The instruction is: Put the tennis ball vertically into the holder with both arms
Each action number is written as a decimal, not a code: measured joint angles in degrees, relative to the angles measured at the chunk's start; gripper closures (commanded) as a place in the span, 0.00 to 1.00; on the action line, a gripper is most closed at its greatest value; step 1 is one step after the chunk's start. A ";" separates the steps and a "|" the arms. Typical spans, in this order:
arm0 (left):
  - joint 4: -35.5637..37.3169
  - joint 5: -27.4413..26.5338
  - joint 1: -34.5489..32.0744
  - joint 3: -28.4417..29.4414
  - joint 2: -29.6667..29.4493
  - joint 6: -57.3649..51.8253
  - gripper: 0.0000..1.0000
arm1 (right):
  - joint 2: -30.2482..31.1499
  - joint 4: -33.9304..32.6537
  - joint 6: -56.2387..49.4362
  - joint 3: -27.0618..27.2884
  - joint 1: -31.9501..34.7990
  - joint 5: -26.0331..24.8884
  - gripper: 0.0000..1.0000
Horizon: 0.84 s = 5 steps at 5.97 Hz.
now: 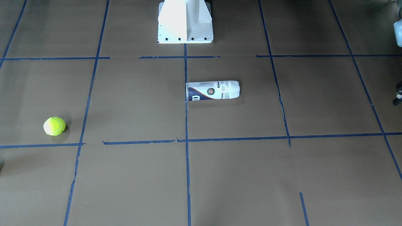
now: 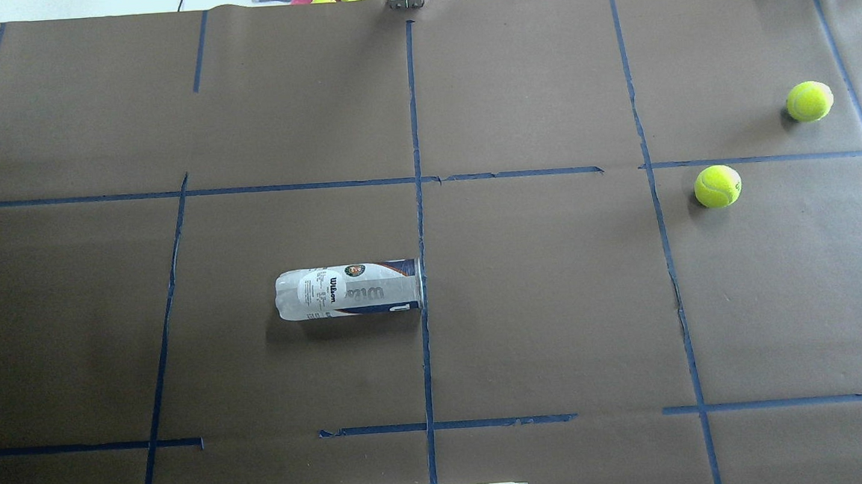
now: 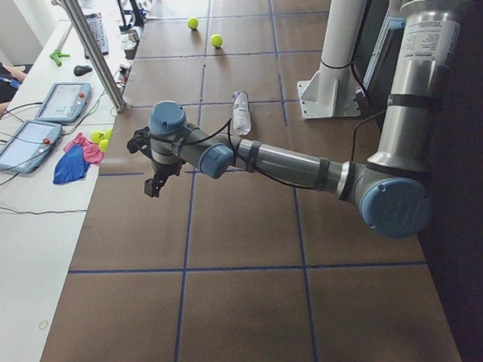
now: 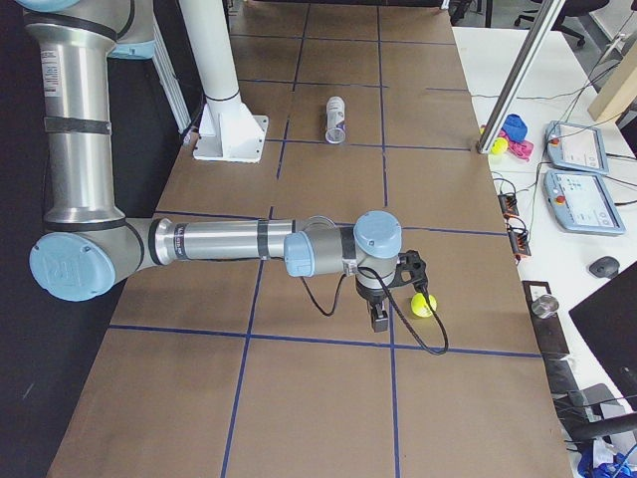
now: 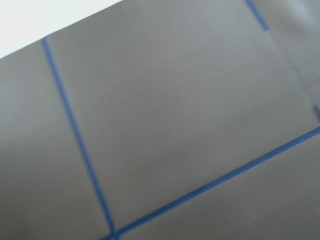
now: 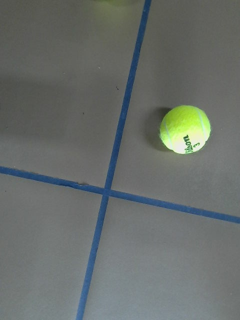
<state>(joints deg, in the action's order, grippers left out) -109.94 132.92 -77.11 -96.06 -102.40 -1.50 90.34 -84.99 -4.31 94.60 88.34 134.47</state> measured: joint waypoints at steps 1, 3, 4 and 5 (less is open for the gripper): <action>-1.05 -0.17 4.35 -1.15 -3.20 0.84 0.00 | -0.02 0.00 0.00 0.04 0.00 0.00 0.00; -1.09 -1.84 14.61 -1.99 -12.02 4.19 0.00 | -0.07 0.00 0.00 0.06 -0.01 0.00 0.00; -1.01 -5.50 20.38 -2.43 -15.38 6.00 0.00 | -0.08 0.00 0.00 0.06 -0.01 0.00 0.00; -0.90 -11.91 27.38 -3.16 -17.59 7.71 0.00 | -0.08 0.00 0.00 0.06 -0.04 0.00 0.00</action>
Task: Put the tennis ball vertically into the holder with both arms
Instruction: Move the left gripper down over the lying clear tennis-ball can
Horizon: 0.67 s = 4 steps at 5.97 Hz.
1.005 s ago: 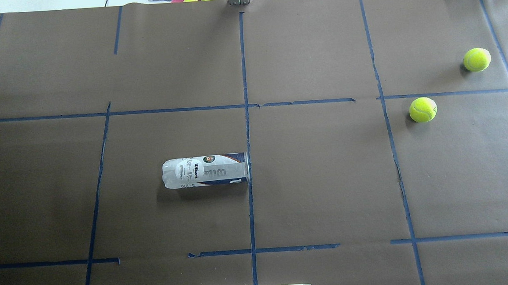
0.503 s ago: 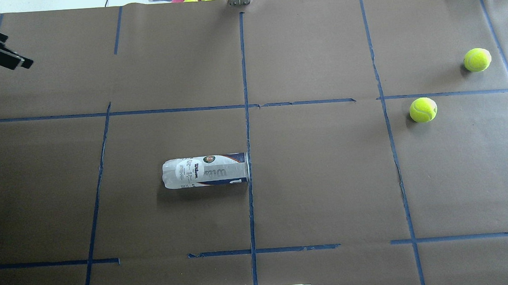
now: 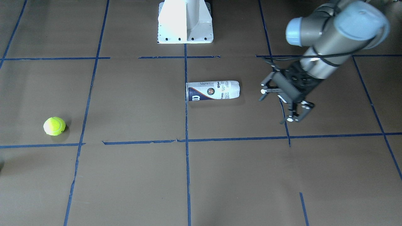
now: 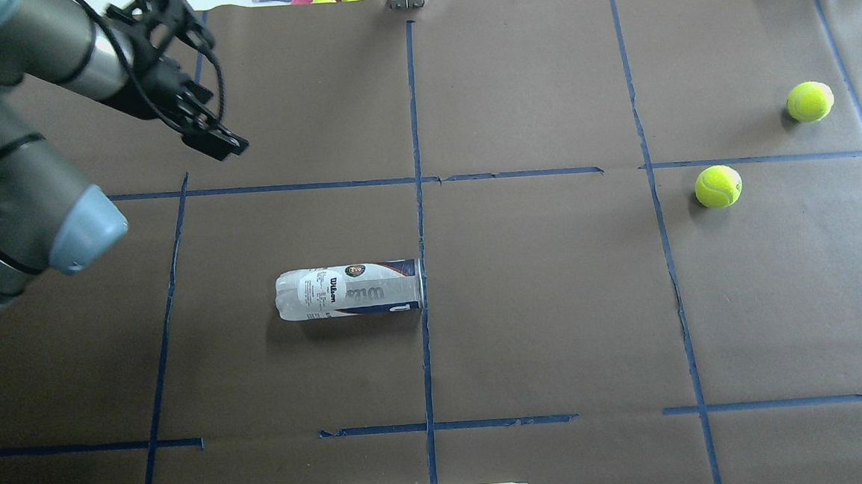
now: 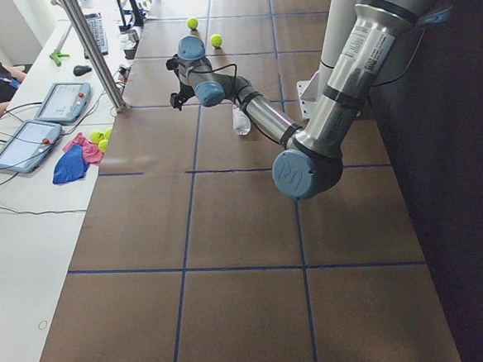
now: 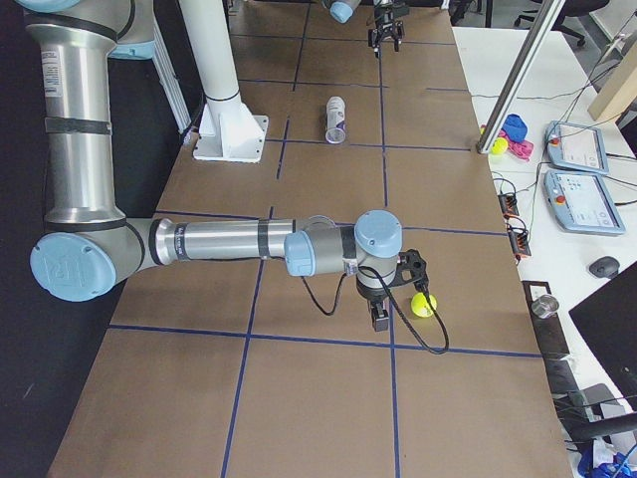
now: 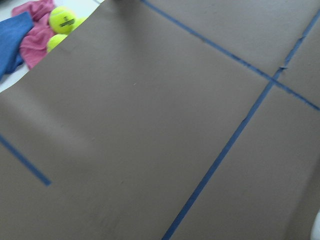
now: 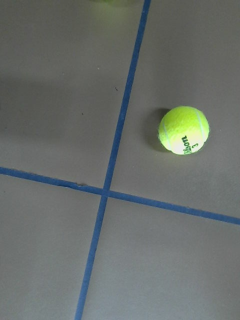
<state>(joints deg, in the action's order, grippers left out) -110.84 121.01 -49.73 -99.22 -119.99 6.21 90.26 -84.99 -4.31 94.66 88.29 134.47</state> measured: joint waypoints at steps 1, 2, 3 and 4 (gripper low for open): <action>1.68 -6.48 6.45 -0.54 -2.08 0.65 0.00 | 0.00 0.00 0.00 0.00 -0.03 0.00 0.00; 6.70 -11.41 11.47 -0.76 -5.26 0.66 0.00 | 0.00 0.00 0.00 0.00 -0.04 0.00 0.00; 14.14 -15.18 15.50 -0.81 -9.53 -0.50 0.00 | 0.00 0.00 0.00 0.00 -0.09 0.00 0.00; 22.14 -17.98 18.46 -0.75 -13.60 -3.44 0.00 | 0.00 0.00 0.00 0.00 -0.11 0.00 0.00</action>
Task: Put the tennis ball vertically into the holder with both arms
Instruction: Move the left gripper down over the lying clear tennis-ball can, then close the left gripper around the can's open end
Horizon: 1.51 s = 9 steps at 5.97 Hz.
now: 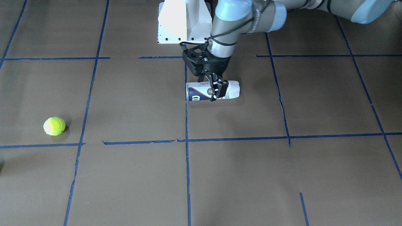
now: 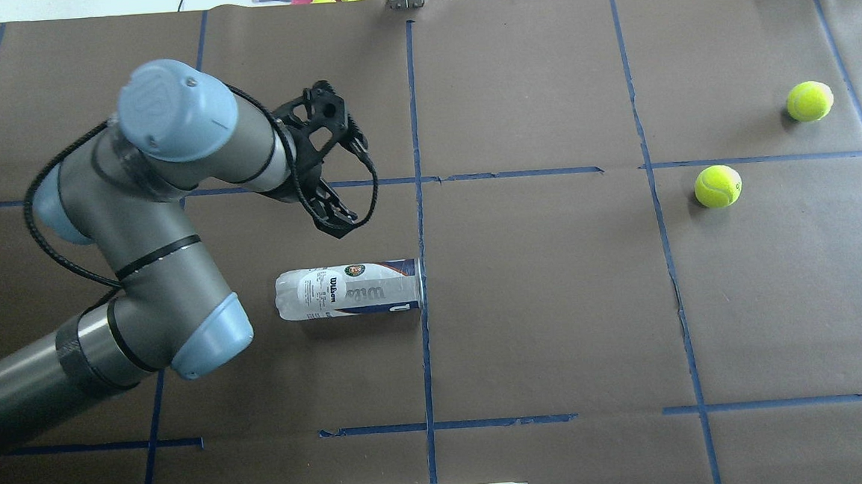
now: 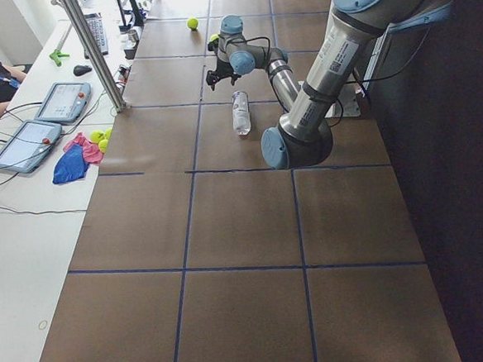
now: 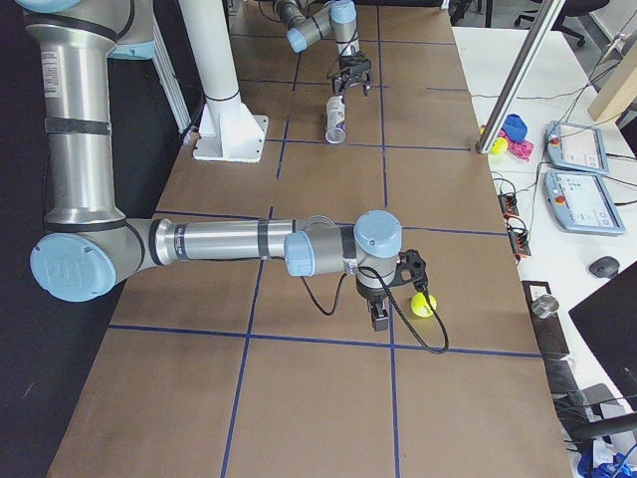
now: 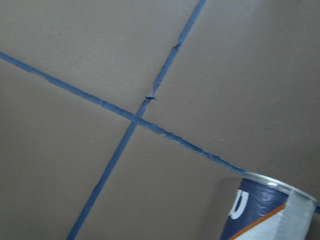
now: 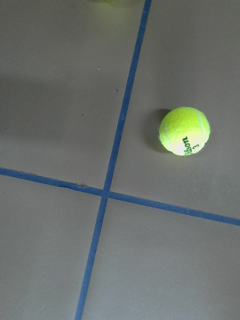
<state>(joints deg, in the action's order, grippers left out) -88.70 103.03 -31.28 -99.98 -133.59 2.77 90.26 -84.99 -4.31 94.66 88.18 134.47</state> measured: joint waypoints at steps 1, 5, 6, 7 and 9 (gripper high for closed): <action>8.24 -2.40 2.24 0.47 -3.81 -4.32 0.00 | 0.00 0.00 0.03 -0.02 -0.01 0.00 0.00; 19.64 -9.43 8.57 8.22 -9.86 -12.02 0.00 | 0.00 -0.08 0.04 -0.15 -0.15 -0.06 0.00; 19.51 -10.49 9.36 10.60 -10.86 -12.04 0.00 | 0.00 -0.09 0.05 -0.17 -0.15 -0.08 0.00; 19.21 -10.98 9.75 12.41 -11.33 -11.99 0.00 | 0.00 -0.09 0.04 -0.17 -0.22 -0.09 0.00; 16.89 -11.44 10.04 15.62 -11.49 -11.73 0.00 | 0.00 -0.09 0.09 -0.24 -0.32 -0.12 0.00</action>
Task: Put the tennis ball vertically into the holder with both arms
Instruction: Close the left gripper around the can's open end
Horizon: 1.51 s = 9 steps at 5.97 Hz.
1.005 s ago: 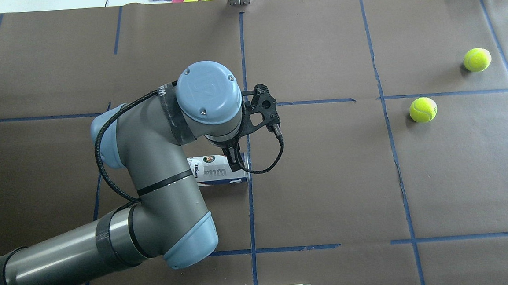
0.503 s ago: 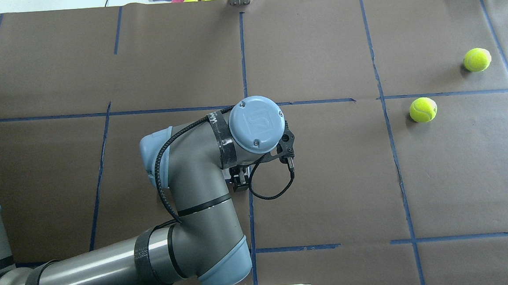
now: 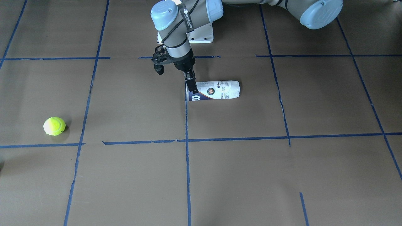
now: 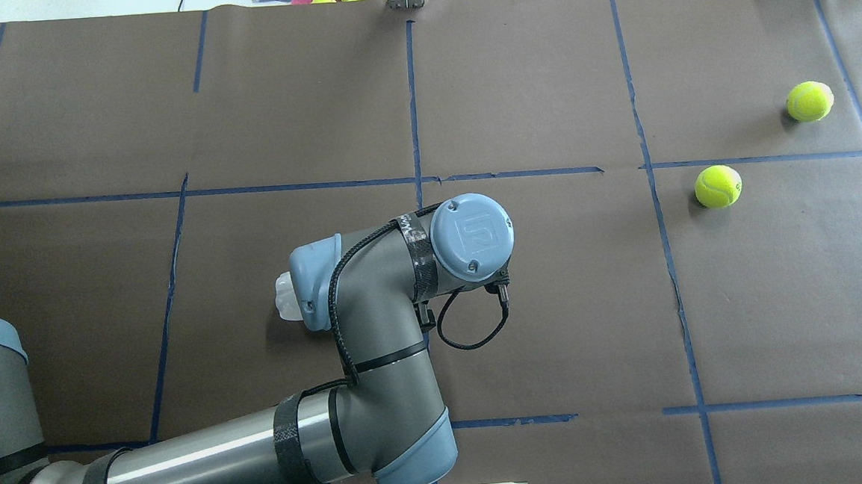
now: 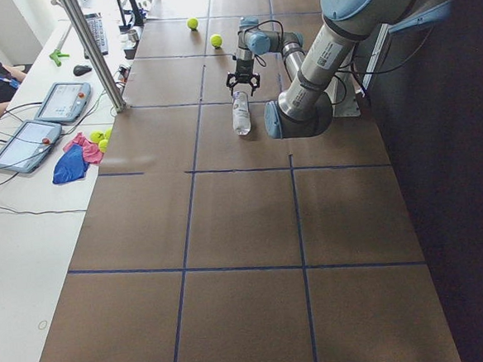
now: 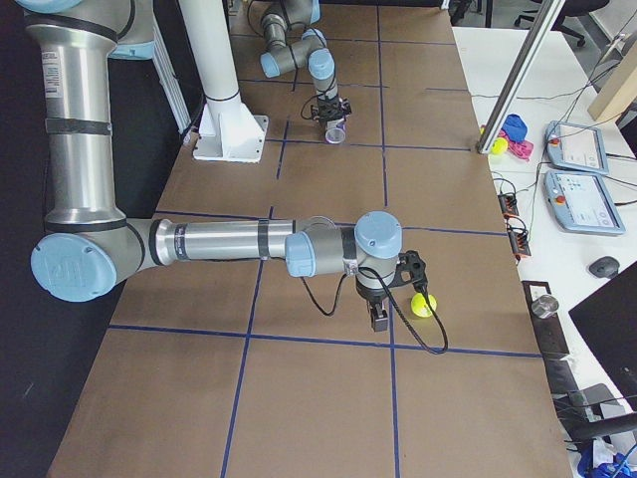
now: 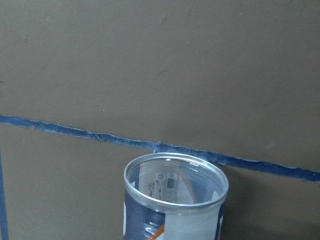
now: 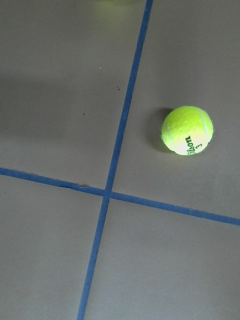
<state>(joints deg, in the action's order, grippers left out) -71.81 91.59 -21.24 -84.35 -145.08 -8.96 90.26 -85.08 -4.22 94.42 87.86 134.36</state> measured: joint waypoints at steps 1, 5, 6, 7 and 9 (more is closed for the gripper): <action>-2.37 -0.07 0.03 2.09 0.00 0.11 0.00 | 0.00 0.00 0.00 -0.05 -0.03 -0.04 0.00; -6.57 -0.01 0.14 5.47 0.47 0.17 0.05 | 0.00 0.00 0.03 -0.08 -0.10 -0.02 0.00; -7.43 -0.01 0.14 5.67 0.59 0.17 0.05 | 0.00 0.00 0.04 -0.08 -0.12 -0.04 0.00; -9.01 -0.01 0.14 6.27 0.70 0.17 0.06 | 0.03 0.00 0.02 -0.14 -0.12 -0.06 0.00; -10.26 -0.01 0.14 6.99 0.76 0.17 0.11 | 0.04 0.00 0.00 -0.25 -0.12 -0.06 0.00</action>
<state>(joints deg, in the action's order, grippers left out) -82.07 91.58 -21.10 -77.37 -144.33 -8.79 90.30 -85.08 -4.22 94.17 87.74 134.30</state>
